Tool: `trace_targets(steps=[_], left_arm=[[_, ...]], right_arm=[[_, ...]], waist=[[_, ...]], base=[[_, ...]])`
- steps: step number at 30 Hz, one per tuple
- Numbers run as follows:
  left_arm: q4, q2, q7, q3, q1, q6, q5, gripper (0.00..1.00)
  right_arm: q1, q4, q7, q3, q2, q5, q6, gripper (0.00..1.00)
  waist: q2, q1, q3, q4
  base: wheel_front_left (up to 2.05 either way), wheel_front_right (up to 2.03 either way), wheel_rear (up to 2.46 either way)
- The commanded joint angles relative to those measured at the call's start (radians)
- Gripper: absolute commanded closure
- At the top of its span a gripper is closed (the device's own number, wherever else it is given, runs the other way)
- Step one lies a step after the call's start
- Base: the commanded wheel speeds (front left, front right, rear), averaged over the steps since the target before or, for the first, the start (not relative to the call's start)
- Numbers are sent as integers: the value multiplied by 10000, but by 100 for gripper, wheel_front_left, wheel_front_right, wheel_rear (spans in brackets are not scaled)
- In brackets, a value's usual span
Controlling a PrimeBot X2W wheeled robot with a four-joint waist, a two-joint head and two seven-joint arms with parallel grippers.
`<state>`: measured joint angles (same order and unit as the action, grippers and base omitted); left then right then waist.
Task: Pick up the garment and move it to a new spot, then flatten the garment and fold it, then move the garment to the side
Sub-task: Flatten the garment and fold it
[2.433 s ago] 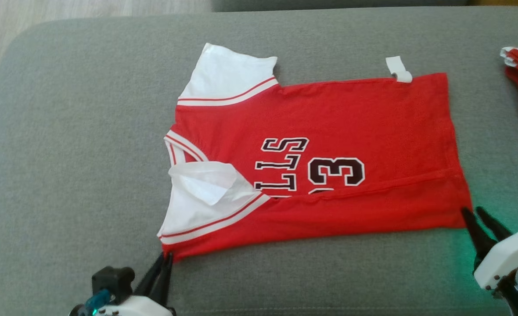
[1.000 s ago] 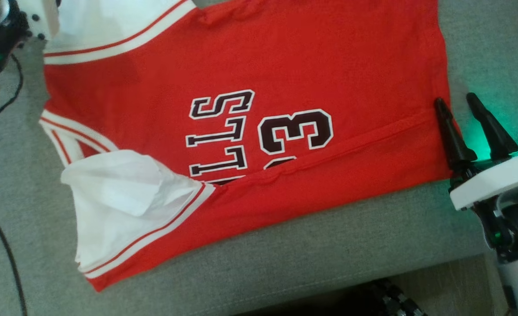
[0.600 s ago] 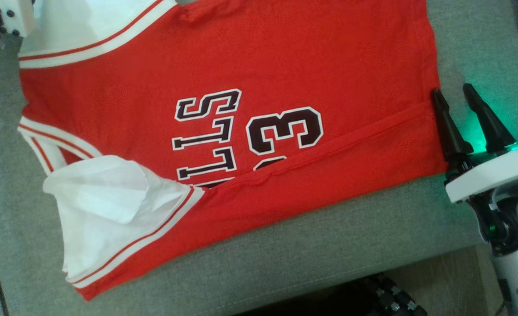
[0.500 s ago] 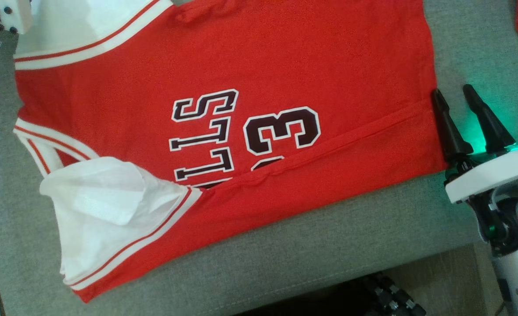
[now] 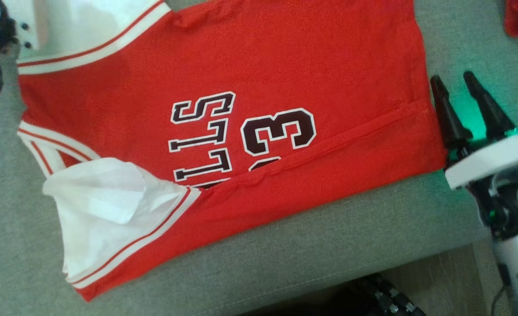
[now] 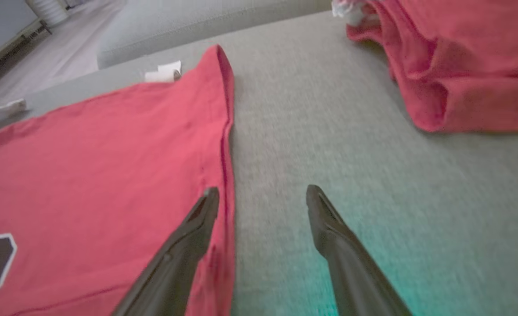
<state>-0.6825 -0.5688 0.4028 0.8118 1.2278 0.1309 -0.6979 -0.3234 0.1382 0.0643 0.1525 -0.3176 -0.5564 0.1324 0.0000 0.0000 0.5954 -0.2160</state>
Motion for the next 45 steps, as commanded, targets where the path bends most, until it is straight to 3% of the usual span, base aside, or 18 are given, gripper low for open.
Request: trace_targets(steps=[1,7,12,18,26,36,38,39,40,42,43,44,45], left_arm=[[406,-504,-345,-197,228,-2,-94,100],[1064,-568,-1381,380,159,-2,-369,100],[1573,-558,-1775,845,209,-2,-675,100],[2236,-629,-2019,1335,350,-2,-896,100],[2524,-730,-2157,1752,516,-2,-1102,100],[2496,-812,-2322,2177,606,-2,-1374,100],[2471,-811,-2363,2246,631,-2,-1419,100],[2455,-809,-2379,2280,641,-2,-1444,100],[2441,-809,-2395,2317,654,-2,-1468,100],[2402,-808,-2434,2391,678,-2,-1510,100],[2402,-808,-2434,2391,678,-2,-1510,100],[2378,-808,-2465,2431,687,-2,-1526,100],[2358,-813,-2516,2479,703,-2,-1513,100]], right_arm=[[-236,-335,127,139,-251,-95,-17,0],[-1788,228,1567,486,-400,-132,-17,0],[-3435,1650,2998,709,-345,-5,-17,0],[-4971,3610,3714,878,-64,638,-17,0],[-5977,5392,3683,1079,204,772,-17,0],[-6694,6547,3146,1579,271,441,-17,0],[-6811,6727,3073,1674,224,389,-17,7],[-6858,6812,3028,1718,210,361,-17,23],[-6897,6896,2987,1759,198,330,-17,45],[-6969,7067,2910,1832,169,285,-17,76],[-6969,7067,2910,1832,169,285,-17,76],[-7007,7143,2840,1857,151,274,-17,100],[-7050,7214,2758,1870,133,257,-17,100]], waist=[[0,0,-217,115],[0,0,-830,519],[0,0,-1169,970],[0,0,-1270,1346],[0,0,-1291,1607],[0,0,-1358,1773],[0,0,-1376,1807],[0,0,-1385,1819],[0,0,-1393,1833],[0,0,-1408,1859],[0,0,-1408,1859],[0,0,-1419,1873],[0,0,-1429,1888]], base=[[0,0,0],[0,0,0],[0,0,0],[0,0,0],[0,0,0],[0,0,0],[0,0,0],[0,0,0],[0,0,0],[0,0,0],[0,0,0],[0,0,0],[0,0,0]])
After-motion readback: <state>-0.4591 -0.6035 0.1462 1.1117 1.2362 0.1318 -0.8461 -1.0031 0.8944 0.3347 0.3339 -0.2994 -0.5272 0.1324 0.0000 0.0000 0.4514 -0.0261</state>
